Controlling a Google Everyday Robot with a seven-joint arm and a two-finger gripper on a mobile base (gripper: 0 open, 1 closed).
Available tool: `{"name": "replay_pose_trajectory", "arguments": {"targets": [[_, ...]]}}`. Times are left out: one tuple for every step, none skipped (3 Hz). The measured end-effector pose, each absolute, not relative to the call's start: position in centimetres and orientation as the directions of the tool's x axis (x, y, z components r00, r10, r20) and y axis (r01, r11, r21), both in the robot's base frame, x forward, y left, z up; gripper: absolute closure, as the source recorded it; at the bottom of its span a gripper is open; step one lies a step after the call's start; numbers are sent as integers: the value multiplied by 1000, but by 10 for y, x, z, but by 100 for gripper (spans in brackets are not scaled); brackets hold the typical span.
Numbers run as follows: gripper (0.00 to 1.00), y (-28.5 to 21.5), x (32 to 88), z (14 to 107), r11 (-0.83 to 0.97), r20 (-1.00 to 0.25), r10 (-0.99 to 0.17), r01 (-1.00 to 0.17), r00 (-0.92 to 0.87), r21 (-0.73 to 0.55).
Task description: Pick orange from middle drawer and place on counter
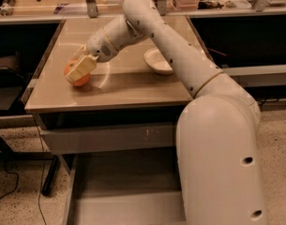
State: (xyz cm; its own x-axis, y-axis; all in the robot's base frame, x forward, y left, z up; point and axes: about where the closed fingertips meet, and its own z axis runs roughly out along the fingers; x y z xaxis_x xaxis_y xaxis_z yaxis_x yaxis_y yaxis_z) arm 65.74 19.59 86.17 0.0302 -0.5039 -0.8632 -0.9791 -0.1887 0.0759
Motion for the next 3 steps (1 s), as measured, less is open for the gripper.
{"name": "replay_pose_trajectory", "arguments": {"targets": [[100, 201, 660, 848, -195, -856, -517, -976, 17, 99], [82, 201, 660, 848, -195, -856, -517, -976, 17, 99], [59, 201, 660, 848, -195, -856, -517, -976, 17, 99]]}}
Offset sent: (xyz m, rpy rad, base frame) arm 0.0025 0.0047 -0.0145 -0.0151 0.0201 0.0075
